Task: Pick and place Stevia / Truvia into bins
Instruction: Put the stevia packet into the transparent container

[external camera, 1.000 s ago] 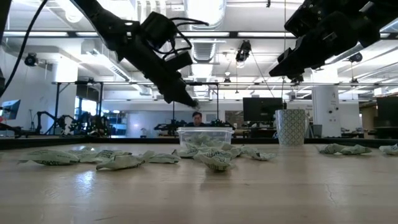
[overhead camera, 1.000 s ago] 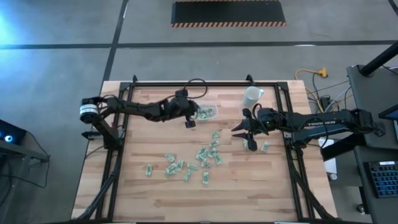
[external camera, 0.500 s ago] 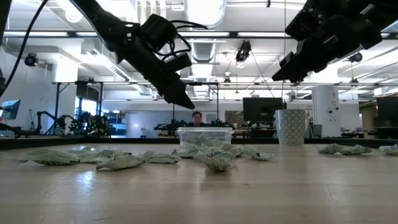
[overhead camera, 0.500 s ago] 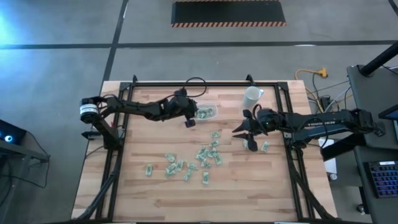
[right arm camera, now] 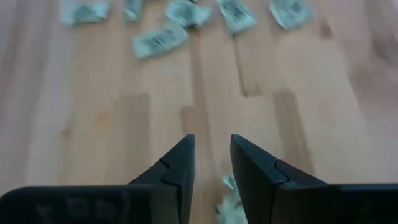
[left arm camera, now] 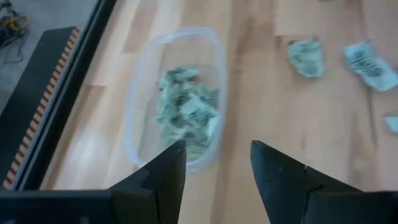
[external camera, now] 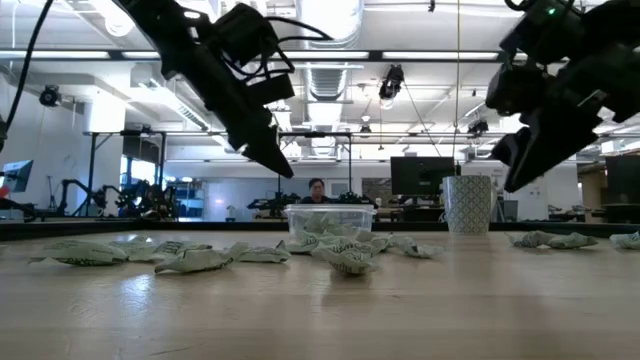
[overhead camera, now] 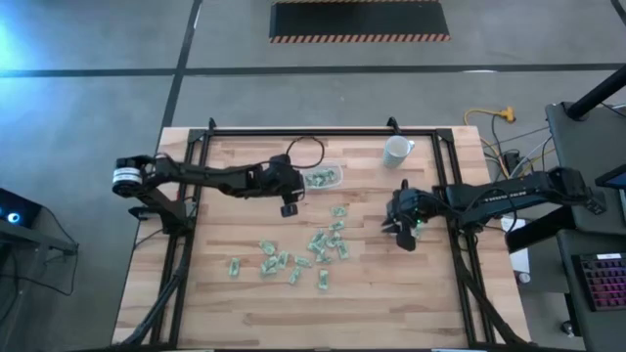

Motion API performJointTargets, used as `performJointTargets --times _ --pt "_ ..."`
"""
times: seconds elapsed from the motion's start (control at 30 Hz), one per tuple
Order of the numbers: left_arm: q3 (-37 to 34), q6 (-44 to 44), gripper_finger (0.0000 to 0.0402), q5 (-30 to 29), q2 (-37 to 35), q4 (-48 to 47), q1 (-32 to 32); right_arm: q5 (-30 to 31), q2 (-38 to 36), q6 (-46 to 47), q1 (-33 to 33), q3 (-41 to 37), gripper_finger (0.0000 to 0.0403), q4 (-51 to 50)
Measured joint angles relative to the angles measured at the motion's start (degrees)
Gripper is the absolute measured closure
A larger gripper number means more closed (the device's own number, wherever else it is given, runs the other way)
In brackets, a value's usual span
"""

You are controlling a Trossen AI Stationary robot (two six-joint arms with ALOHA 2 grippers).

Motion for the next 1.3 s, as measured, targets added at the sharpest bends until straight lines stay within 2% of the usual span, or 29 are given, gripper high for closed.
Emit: performJointTargets --times 0.2,0.4,0.77,0.9,1.13,1.3 --pt "-0.2 0.0 0.0237 0.0 -0.1 0.0 -2.4 7.6 0.0 4.2 0.7 -0.4 0.0314 -5.9" --pt "-0.4 0.0 0.0237 0.0 -0.1 -0.1 -3.0 8.8 0.0 6.2 0.7 -3.2 0.0298 -2.3" --pt "-0.4 0.0 0.0237 -0.1 -0.1 -0.1 -3.0 8.8 0.0 9.2 0.7 -8.4 0.0223 5.6" --pt "-0.5 0.1 0.0237 -0.1 -0.1 0.2 -3.0 8.9 0.0 10.0 0.7 -9.5 0.0208 6.0" --pt "-0.5 0.0 0.0237 -0.1 -0.1 1.0 -3.0 10.8 0.0 10.6 0.7 -11.0 0.0205 9.4" --pt "-0.5 0.0 0.0237 -0.1 -0.1 1.1 -3.0 11.7 0.0 10.2 0.7 -11.1 0.0225 9.5"
